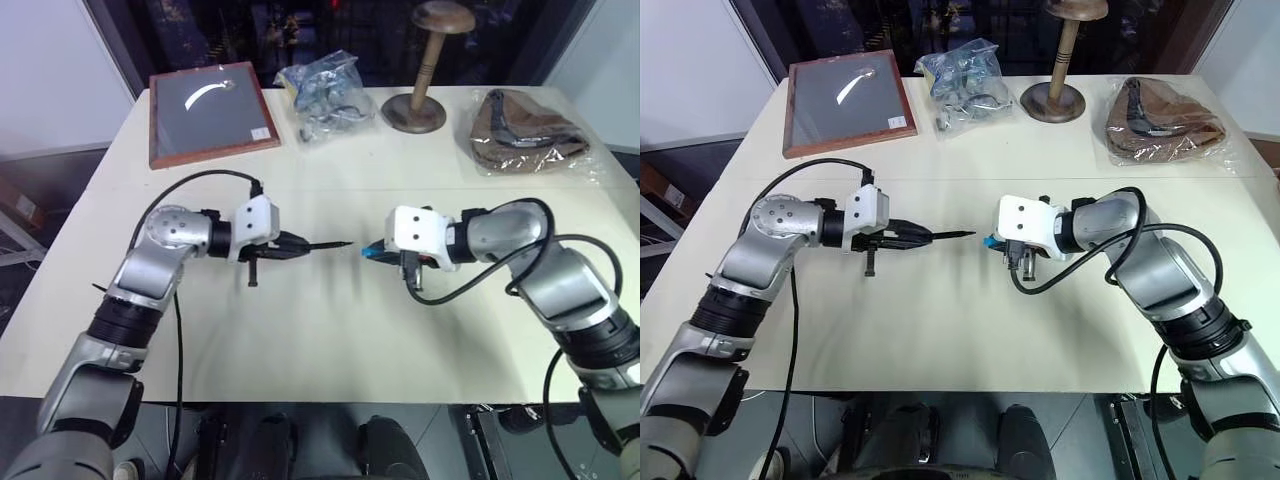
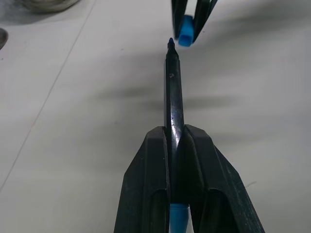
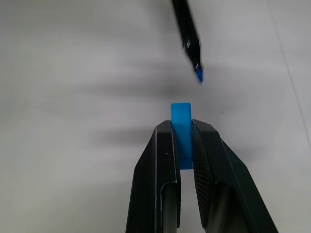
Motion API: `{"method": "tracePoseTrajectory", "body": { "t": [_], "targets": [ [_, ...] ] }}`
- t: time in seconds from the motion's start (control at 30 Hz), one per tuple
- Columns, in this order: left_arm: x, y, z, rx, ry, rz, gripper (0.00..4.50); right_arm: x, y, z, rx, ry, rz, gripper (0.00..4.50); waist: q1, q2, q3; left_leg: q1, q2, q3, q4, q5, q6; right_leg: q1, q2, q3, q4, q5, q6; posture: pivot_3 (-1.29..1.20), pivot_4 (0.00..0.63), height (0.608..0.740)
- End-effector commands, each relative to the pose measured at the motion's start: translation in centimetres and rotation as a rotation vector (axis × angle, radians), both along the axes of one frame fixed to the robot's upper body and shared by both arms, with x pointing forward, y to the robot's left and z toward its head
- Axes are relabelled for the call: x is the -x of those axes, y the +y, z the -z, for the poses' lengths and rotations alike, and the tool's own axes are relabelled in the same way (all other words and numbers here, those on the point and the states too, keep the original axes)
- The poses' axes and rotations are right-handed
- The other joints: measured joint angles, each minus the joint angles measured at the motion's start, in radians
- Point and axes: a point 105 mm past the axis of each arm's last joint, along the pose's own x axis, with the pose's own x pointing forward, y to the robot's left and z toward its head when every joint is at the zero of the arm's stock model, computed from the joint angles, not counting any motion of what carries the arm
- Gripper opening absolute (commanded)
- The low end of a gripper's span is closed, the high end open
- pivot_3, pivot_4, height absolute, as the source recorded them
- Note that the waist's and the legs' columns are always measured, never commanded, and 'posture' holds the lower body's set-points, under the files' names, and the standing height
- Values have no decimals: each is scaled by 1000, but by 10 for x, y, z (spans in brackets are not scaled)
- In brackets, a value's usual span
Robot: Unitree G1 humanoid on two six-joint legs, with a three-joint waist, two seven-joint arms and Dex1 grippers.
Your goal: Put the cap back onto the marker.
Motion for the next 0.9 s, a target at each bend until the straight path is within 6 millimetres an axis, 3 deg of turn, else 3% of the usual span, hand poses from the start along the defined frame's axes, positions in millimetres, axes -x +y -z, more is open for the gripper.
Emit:
{"method": "tracePoseTrajectory", "body": {
  "t": [0.03, 0.9],
  "targets": [
    [5, -3, -8, -6, -40, 28, 0, -1, 3, -10, 1, -43, -22, 57, 1, 0, 0, 0, 0, 0, 0, 0, 0, 0, 0, 0, 0, 0, 0, 0, 150, 740],
    [9, -3, -3, -23, -16, 26, 0, 7, 6, -15, -1, -25, -50, 57, 1, 0, 0, 0, 0, 0, 0, 0, 0, 0, 0, 0, 0, 0, 0, 0, 150, 740]
  ]
}}
